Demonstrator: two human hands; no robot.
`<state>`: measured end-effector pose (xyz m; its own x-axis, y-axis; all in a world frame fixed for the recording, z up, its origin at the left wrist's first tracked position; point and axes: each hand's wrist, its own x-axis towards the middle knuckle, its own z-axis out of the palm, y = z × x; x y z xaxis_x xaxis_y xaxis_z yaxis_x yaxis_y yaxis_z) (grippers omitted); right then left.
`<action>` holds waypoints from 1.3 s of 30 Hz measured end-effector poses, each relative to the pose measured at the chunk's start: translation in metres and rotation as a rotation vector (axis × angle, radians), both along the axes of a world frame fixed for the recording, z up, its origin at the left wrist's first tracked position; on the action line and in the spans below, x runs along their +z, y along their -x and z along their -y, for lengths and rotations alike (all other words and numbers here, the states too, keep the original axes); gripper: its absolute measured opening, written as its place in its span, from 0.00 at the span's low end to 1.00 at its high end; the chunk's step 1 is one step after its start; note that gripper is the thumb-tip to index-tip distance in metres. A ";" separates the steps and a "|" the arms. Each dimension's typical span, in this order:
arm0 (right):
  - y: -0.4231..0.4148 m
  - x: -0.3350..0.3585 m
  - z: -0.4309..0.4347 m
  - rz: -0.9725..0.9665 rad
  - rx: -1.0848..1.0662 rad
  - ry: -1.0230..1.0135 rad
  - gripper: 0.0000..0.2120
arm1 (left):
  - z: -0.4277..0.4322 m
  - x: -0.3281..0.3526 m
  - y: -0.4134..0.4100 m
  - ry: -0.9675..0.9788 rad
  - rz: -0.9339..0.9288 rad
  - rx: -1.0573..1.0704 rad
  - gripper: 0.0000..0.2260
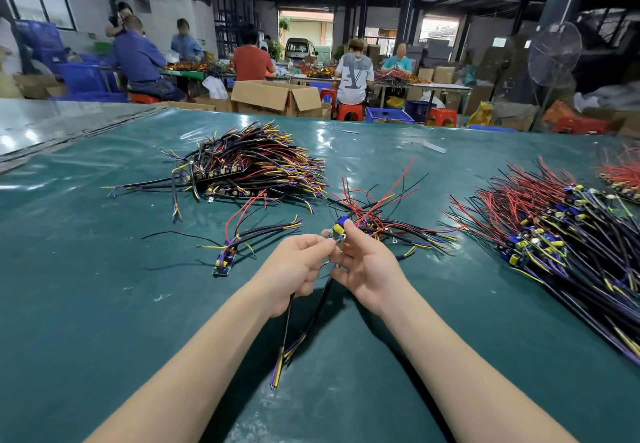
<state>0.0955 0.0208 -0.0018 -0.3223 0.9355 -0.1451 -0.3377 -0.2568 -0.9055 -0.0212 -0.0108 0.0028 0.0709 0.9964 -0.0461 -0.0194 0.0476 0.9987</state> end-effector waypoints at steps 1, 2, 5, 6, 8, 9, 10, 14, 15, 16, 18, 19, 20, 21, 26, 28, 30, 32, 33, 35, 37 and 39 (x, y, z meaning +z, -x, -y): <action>0.000 -0.001 -0.001 0.005 -0.014 -0.014 0.16 | 0.000 0.000 0.000 -0.022 -0.022 0.027 0.12; 0.001 -0.001 -0.001 0.010 -0.025 -0.028 0.16 | 0.000 -0.001 -0.001 -0.048 -0.055 0.060 0.12; 0.002 -0.001 0.000 0.012 -0.055 -0.055 0.12 | 0.001 -0.001 -0.004 -0.153 -0.165 0.154 0.13; 0.002 -0.001 0.000 0.004 -0.060 -0.055 0.12 | 0.001 -0.001 -0.005 -0.182 -0.183 0.167 0.14; 0.001 -0.001 -0.001 -0.001 -0.067 -0.063 0.12 | 0.002 0.000 -0.006 -0.195 -0.193 0.168 0.14; 0.001 -0.002 -0.001 0.007 -0.063 -0.078 0.12 | 0.002 0.000 -0.005 -0.176 -0.183 0.164 0.14; 0.001 -0.003 0.000 0.020 -0.052 -0.103 0.11 | 0.001 0.000 -0.003 -0.148 -0.160 0.162 0.13; 0.004 -0.007 0.000 0.107 -0.060 -0.224 0.08 | 0.001 0.001 0.000 -0.054 -0.053 0.120 0.10; 0.005 -0.007 0.000 0.111 -0.082 -0.238 0.09 | 0.002 0.002 0.000 -0.038 -0.046 0.079 0.10; 0.005 -0.007 0.000 0.103 -0.103 -0.249 0.10 | 0.002 0.002 -0.002 -0.023 -0.043 0.031 0.10; 0.003 -0.006 -0.001 0.070 -0.153 -0.263 0.10 | 0.003 0.002 -0.004 0.000 -0.049 -0.058 0.09; 0.002 -0.006 -0.002 0.060 -0.184 -0.273 0.09 | 0.003 0.002 -0.005 0.000 -0.068 -0.093 0.08; 0.000 -0.006 -0.003 0.060 -0.211 -0.286 0.09 | 0.003 0.003 -0.005 -0.008 -0.096 -0.123 0.08; -0.001 -0.006 -0.004 0.076 -0.233 -0.310 0.07 | 0.004 0.004 -0.005 -0.019 -0.127 -0.151 0.08; -0.002 -0.009 -0.005 0.175 -0.310 -0.392 0.04 | 0.008 0.003 -0.007 0.014 -0.152 -0.232 0.06; -0.003 -0.008 -0.007 0.143 -0.305 -0.365 0.05 | 0.007 0.002 -0.009 0.027 -0.062 -0.198 0.07; -0.005 -0.006 -0.009 0.094 -0.297 -0.329 0.03 | 0.005 0.003 -0.010 0.009 -0.007 -0.107 0.10; -0.006 -0.007 -0.010 0.075 -0.307 -0.302 0.06 | 0.004 0.002 -0.009 -0.064 -0.055 0.010 0.10; -0.006 -0.007 -0.010 0.065 -0.315 -0.293 0.08 | 0.003 0.001 -0.009 -0.110 -0.107 0.058 0.10; -0.005 -0.007 -0.010 0.021 -0.317 -0.261 0.08 | 0.003 -0.002 -0.009 -0.176 -0.213 0.114 0.11; -0.003 -0.005 -0.008 -0.043 -0.281 -0.203 0.09 | 0.002 -0.003 -0.009 -0.210 -0.276 0.149 0.13; -0.001 -0.003 -0.006 -0.104 -0.216 -0.137 0.10 | 0.002 -0.004 -0.008 -0.230 -0.314 0.189 0.15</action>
